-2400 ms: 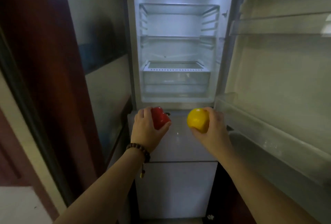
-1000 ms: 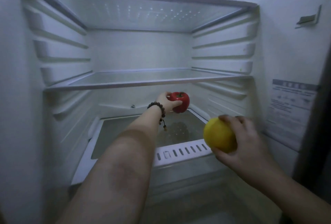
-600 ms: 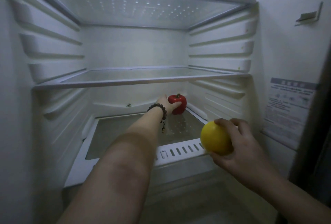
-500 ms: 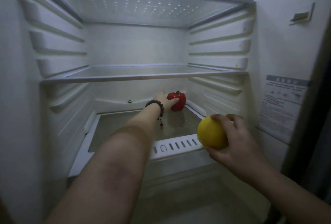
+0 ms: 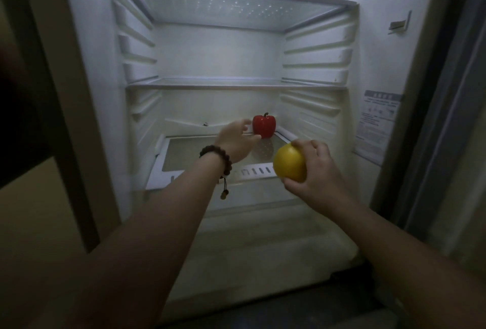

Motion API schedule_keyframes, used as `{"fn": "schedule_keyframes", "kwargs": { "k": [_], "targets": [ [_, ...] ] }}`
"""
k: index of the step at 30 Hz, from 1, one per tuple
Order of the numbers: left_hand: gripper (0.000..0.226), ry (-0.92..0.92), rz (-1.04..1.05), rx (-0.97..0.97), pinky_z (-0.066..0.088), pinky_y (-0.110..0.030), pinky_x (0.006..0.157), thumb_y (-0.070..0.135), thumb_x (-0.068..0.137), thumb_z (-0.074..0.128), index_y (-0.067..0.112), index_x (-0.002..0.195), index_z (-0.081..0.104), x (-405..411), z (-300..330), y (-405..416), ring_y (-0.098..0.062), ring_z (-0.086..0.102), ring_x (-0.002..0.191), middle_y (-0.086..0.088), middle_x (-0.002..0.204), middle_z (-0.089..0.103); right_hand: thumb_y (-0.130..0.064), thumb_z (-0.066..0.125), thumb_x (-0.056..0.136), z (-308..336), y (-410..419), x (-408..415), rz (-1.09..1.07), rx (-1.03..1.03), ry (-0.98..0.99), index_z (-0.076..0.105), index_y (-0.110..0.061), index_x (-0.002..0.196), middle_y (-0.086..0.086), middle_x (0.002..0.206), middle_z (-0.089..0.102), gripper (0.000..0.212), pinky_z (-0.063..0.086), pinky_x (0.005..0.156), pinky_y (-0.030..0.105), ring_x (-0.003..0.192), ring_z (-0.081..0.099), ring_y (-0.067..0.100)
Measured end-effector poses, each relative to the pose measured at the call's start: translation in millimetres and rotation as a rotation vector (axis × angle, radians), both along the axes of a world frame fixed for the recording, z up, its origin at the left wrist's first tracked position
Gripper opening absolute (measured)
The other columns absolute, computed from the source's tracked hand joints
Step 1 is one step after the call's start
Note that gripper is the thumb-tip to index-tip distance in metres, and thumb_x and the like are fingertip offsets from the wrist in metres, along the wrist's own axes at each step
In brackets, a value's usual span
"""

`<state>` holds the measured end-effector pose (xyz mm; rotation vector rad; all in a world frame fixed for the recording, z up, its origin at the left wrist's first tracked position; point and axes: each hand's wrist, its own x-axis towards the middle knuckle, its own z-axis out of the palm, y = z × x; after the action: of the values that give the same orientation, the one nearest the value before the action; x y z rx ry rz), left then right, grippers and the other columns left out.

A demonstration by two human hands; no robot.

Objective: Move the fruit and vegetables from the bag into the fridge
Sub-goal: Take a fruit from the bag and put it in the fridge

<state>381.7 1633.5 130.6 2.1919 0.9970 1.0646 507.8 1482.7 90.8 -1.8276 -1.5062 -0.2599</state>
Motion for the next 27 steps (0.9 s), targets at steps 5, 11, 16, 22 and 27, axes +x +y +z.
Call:
{"fn": "schedule_keyframes", "kwargs": {
  "k": [5, 11, 16, 22, 27],
  "targets": [
    [0.028, -0.303, -0.048, -0.02, 0.049, -0.023, 0.082, 0.021, 0.089, 0.061, 0.014, 0.116, 0.058, -33.9, -28.4, -55.8, -0.01, 0.059, 0.099, 0.001, 0.107, 0.061, -0.033, 0.076, 0.072, 9.7, -1.7, -4.8, 0.015, 0.025, 0.052, 0.033, -0.031, 0.135, 0.005, 0.131, 0.035, 0.076, 0.047, 0.092, 0.045, 0.112, 0.046, 0.026],
    [0.022, -0.408, -0.102, -0.431, 0.052, -0.031, 0.086, 0.029, 0.091, 0.057, 0.015, 0.107, 0.062, -63.1, -93.1, -97.9, -0.018, 0.062, 0.101, -0.003, 0.105, 0.065, -0.031, 0.076, 0.072, 3.7, -3.7, -7.8, 0.064, 0.016, 0.067, 0.034, -0.03, 0.134, 0.007, 0.133, 0.035, 0.075, 0.046, 0.091, 0.042, 0.113, 0.046, 0.027],
    [0.077, -0.825, -0.041, -1.226, 0.047, -0.044, 0.094, 0.053, 0.082, 0.062, -0.002, 0.131, 0.04, -67.2, -124.2, -95.6, -0.035, 0.054, 0.113, -0.022, 0.129, 0.05, -0.029, 0.075, 0.074, -2.8, -6.8, -8.2, 0.111, -0.001, 0.054, 0.034, -0.027, 0.134, 0.008, 0.135, 0.035, 0.073, 0.039, 0.085, 0.033, 0.115, 0.045, 0.027],
    [0.103, -1.349, 0.05, -1.369, 0.03, -0.05, 0.11, 0.06, 0.078, 0.061, -0.001, 0.146, 0.014, -65.5, -131.7, -73.2, -0.039, 0.035, 0.132, -0.023, 0.147, 0.028, -0.03, 0.076, 0.075, 1.7, -8.6, -10.7, 0.162, -0.003, 0.085, 0.034, -0.027, 0.134, 0.007, 0.135, 0.036, 0.073, 0.035, 0.082, 0.031, 0.11, 0.044, 0.022],
    [0.087, -1.343, 0.084, -1.323, 0.037, -0.05, 0.104, 0.062, 0.08, 0.057, -0.001, 0.134, 0.034, -65.9, -137.6, -65.3, -0.037, 0.047, 0.12, -0.021, 0.129, 0.046, -0.033, 0.076, 0.074, 3.9, -14.4, -12.9, 0.205, -0.013, 0.083, 0.036, -0.026, 0.131, 0.004, 0.131, 0.043, 0.07, 0.03, 0.074, 0.023, 0.1, 0.04, 0.014]
  ]
}}
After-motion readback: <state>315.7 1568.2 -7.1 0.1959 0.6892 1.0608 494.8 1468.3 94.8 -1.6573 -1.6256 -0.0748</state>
